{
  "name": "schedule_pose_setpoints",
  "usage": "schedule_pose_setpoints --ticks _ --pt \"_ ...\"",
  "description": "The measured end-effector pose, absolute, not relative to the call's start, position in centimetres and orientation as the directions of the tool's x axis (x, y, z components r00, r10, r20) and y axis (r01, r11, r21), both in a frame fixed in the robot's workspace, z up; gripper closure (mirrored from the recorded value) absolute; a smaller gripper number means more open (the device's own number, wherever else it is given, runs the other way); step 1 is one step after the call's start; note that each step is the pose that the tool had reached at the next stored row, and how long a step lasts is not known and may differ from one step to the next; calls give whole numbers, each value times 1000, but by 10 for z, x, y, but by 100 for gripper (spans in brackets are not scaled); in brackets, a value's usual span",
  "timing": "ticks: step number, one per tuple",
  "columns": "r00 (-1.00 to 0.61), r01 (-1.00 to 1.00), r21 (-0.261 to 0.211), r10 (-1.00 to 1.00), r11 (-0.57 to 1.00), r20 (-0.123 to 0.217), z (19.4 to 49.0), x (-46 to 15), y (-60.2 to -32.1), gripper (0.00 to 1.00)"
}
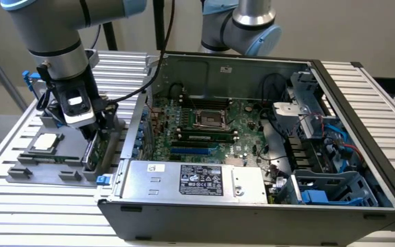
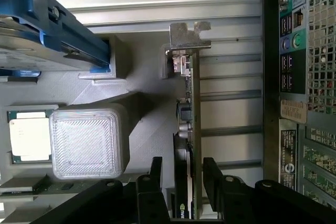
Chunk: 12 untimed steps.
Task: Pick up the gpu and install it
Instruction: 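Pick up the gpu and move the gpu toward the slot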
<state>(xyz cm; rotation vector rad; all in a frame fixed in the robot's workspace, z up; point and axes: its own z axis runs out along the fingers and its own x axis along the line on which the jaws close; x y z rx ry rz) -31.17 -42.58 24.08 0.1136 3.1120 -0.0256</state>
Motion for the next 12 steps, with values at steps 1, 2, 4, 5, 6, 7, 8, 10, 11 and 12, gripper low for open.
schedule_pose_setpoints --ticks 1,2,4,5,6,7,8,10,11,12 --pt "-997 73 -15 73 997 -29 241 -312 -426 55" --pt "-997 73 -15 73 997 -31 241 -312 -426 58" --pt "-997 73 -14 73 997 -36 241 -312 -426 58" --pt "-997 73 -13 73 997 -39 241 -312 -426 65" --pt "-996 73 -12 73 997 -43 241 -312 -426 65" --pt "-996 73 -11 73 997 -48 241 -312 -426 65" --pt "-996 73 -10 73 997 -53 241 -312 -426 65" --pt "-996 73 -8 73 997 -59 241 -312 -426 67" --pt "-996 73 -7 73 997 -60 240 -312 -426 73" --pt "-996 73 -7 73 997 -60 240 -312 -426 73"
